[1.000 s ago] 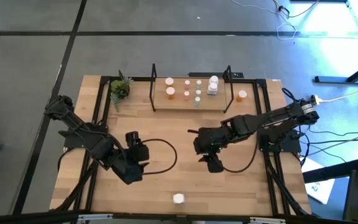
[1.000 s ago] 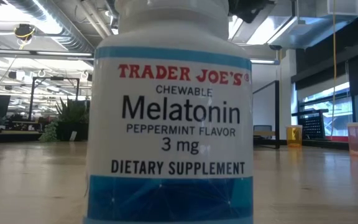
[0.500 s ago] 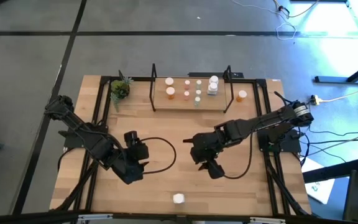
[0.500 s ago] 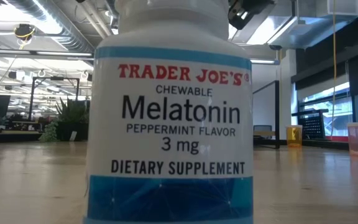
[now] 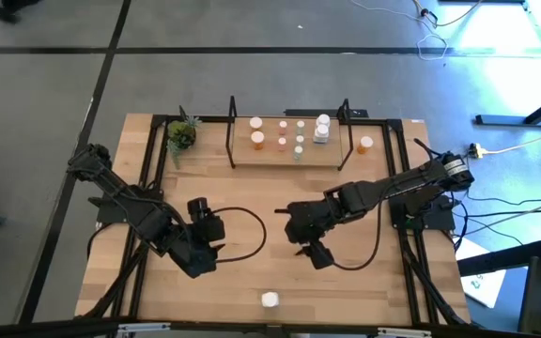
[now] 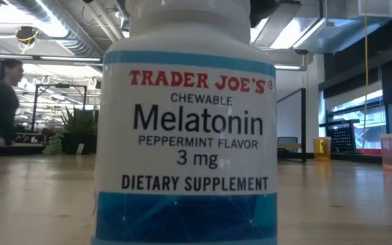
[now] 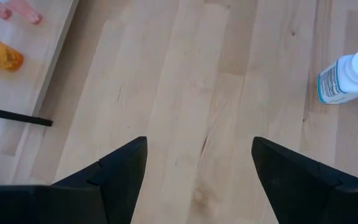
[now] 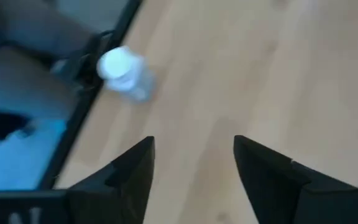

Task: Pick and place medicine bottles onto shelf by color
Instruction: Put the white pill bottle on the shelf aligned with the white bottles

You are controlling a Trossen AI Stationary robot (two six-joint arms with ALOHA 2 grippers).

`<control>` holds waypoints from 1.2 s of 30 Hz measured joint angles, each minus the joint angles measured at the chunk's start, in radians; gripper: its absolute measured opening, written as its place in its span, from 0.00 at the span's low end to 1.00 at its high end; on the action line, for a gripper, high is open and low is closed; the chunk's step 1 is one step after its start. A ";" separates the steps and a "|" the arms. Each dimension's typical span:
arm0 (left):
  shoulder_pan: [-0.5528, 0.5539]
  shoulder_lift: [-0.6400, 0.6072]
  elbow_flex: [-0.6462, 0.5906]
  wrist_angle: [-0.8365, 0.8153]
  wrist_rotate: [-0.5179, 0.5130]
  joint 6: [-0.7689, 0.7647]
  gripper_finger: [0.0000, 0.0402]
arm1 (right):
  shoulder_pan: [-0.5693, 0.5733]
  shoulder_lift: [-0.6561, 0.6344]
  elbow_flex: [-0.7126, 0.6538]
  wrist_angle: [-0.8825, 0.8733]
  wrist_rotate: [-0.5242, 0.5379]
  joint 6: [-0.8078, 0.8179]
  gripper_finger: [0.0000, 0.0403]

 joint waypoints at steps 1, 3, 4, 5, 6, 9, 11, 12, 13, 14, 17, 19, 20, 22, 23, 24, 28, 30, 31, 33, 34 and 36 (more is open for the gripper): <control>0.000 0.000 0.000 0.000 0.000 0.000 0.71 | 0.000 0.000 0.000 0.008 0.035 -0.003 0.58; 0.000 0.000 0.000 0.000 0.000 0.000 0.71 | 0.008 0.000 0.000 0.013 0.084 -0.012 0.59; 0.000 0.000 0.000 0.000 0.000 0.000 0.71 | 0.015 0.000 0.000 0.014 0.098 -0.024 0.59; 0.000 0.000 0.000 0.000 0.001 0.000 0.71 | 0.026 0.000 0.000 0.022 0.103 -0.029 0.59; 0.000 0.000 0.000 0.000 0.001 0.000 0.71 | 0.040 0.000 0.000 0.038 0.104 -0.030 0.59; -0.001 0.000 0.000 -0.008 0.002 0.000 0.71 | 0.088 0.007 0.000 0.110 0.100 -0.023 0.57; -0.007 0.000 0.000 -0.023 0.001 0.000 0.71 | 0.125 0.019 0.000 0.170 0.101 -0.021 0.57; -0.011 0.000 0.000 -0.028 0.002 0.000 0.71 | 0.141 0.029 0.000 0.210 0.106 -0.026 0.57; -0.015 0.000 0.000 -0.029 0.002 0.000 0.71 | 0.159 0.040 0.000 0.240 0.127 -0.029 0.57; -0.020 0.000 0.000 -0.029 0.002 0.000 0.71 | 0.173 0.052 0.000 0.253 0.152 -0.030 0.57; -0.034 0.000 0.001 -0.030 -0.001 0.002 0.71 | 0.205 0.096 0.001 0.293 0.236 -0.025 0.57; -0.046 0.000 0.001 -0.031 -0.017 0.003 0.71 | 0.216 0.127 0.000 0.298 0.266 -0.025 0.57; -0.054 0.000 0.001 -0.031 -0.021 0.003 0.71 | 0.220 0.144 0.000 0.317 0.267 -0.023 0.57; -0.065 0.000 0.001 -0.031 -0.023 0.003 0.71 | 0.233 0.176 0.000 0.359 0.271 -0.018 0.57; -0.070 0.000 0.001 -0.031 -0.023 0.003 0.71 | 0.239 0.191 0.000 0.379 0.268 -0.012 0.57; -0.077 0.000 0.001 -0.031 -0.023 0.002 0.71 | 0.244 0.204 0.000 0.397 0.265 0.000 0.57; -0.098 0.000 0.001 -0.031 -0.024 -0.004 0.71 | 0.254 0.240 0.000 0.433 0.232 0.062 0.57; -0.105 0.000 0.001 -0.031 -0.024 -0.021 0.71 | 0.254 0.256 0.000 0.470 0.234 0.115 0.57; -0.108 0.000 0.001 -0.031 -0.024 -0.024 0.71 | 0.254 0.262 0.000 0.488 0.234 0.134 0.57; -0.114 0.000 0.001 -0.031 -0.024 -0.024 0.71 | 0.256 0.278 0.000 0.506 0.231 0.155 0.57; -0.117 0.000 0.001 -0.031 -0.024 -0.025 0.71 | 0.257 0.287 0.000 0.513 0.231 0.159 0.57; -0.120 0.000 0.001 -0.031 -0.024 -0.026 0.71 | 0.260 0.299 0.000 0.508 0.231 0.158 0.57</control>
